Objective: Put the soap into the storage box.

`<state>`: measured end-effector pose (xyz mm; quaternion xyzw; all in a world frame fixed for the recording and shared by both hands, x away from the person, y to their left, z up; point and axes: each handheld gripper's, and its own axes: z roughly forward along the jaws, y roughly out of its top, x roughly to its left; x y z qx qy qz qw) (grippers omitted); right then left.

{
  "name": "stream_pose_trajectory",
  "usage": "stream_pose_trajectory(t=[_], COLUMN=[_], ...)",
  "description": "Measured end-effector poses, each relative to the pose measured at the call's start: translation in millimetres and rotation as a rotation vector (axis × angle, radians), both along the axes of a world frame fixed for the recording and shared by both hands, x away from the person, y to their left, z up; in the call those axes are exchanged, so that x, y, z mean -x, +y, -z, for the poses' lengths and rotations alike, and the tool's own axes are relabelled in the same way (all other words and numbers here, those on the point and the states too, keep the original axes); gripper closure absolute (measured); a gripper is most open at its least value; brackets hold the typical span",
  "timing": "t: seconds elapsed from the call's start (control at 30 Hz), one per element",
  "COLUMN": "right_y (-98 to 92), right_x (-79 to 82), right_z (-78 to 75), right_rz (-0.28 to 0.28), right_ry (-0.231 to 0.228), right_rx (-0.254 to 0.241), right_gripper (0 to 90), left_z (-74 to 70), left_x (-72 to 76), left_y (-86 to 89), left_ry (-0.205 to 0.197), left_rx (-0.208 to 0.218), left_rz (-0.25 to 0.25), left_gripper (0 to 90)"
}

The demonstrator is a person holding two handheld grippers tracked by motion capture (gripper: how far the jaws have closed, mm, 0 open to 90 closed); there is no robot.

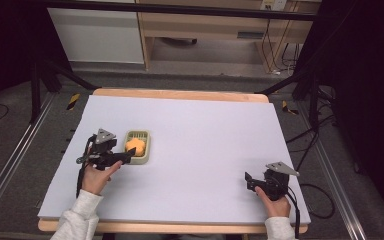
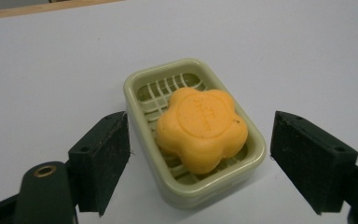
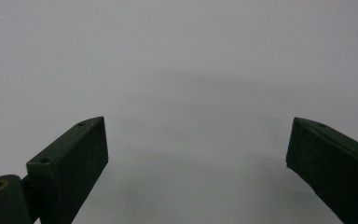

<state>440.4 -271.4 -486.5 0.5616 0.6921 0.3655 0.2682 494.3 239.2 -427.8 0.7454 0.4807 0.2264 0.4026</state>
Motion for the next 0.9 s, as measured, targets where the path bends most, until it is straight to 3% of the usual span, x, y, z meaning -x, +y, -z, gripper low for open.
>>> stream_pose_trajectory(t=[0.1,0.13,0.37,0.9], right_y=[-0.1,-0.3,-3.2,-13.0], right_x=[0.7,0.9,2.0,5.2], right_z=[-0.5,-0.6,-1.9,-5.8], right_rz=[0.004,0.005,0.018,0.061], right_ry=[0.0,0.0,-0.008,-0.024], right_rx=[-0.004,-0.005,-0.003,0.009], right_gripper=[5.9,5.9,5.9,5.8], left_z=[1.8,4.0,11.0,34.3], left_x=[5.8,12.8,25.5,44.7], left_y=[7.1,15.5,32.5,68.5], left_ry=[-0.007,-0.028,-0.023,0.021], left_rx=[-0.004,0.016,0.02,-0.047], left_rz=[-0.012,-0.022,-0.042,-0.105], left_gripper=[19.6,19.6,19.6,18.3])
